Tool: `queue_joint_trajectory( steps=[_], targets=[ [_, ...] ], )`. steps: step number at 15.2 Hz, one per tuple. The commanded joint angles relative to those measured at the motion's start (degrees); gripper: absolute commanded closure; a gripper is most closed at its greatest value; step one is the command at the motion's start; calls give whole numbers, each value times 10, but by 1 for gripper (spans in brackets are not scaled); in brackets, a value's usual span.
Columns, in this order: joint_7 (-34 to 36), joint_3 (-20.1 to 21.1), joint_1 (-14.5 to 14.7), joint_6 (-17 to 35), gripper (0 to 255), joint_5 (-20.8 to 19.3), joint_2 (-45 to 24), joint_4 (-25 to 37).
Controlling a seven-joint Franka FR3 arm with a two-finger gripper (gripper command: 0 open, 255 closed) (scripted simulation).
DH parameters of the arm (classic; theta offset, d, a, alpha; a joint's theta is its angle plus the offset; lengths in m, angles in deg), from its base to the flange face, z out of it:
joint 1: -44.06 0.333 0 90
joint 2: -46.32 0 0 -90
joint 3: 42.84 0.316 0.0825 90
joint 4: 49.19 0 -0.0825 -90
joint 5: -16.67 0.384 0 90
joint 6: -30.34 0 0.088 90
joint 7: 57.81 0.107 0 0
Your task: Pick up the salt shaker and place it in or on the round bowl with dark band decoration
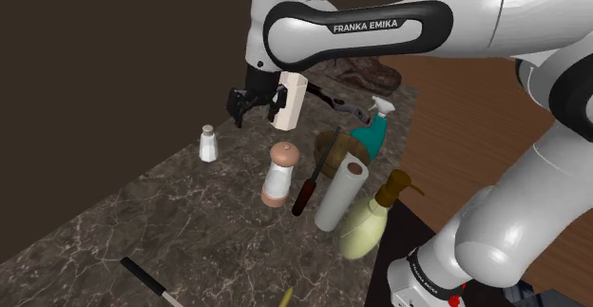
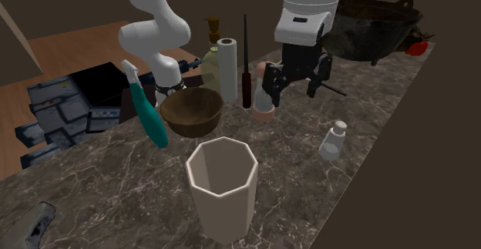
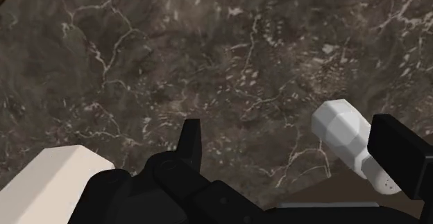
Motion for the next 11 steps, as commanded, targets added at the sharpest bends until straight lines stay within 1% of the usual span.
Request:
queue_joint_trajectory(
  steps=[1, 5, 8, 11],
  targets=[
    [21, 6, 9, 4, 0, -13, -40, 38],
    [59, 10, 35, -4, 0, -44, -130, 139],
    [83, 9, 60, -19, 0, -66, -201, 229],
    [84, 7, 62, -6, 0, -67, -207, 222]
  ],
)
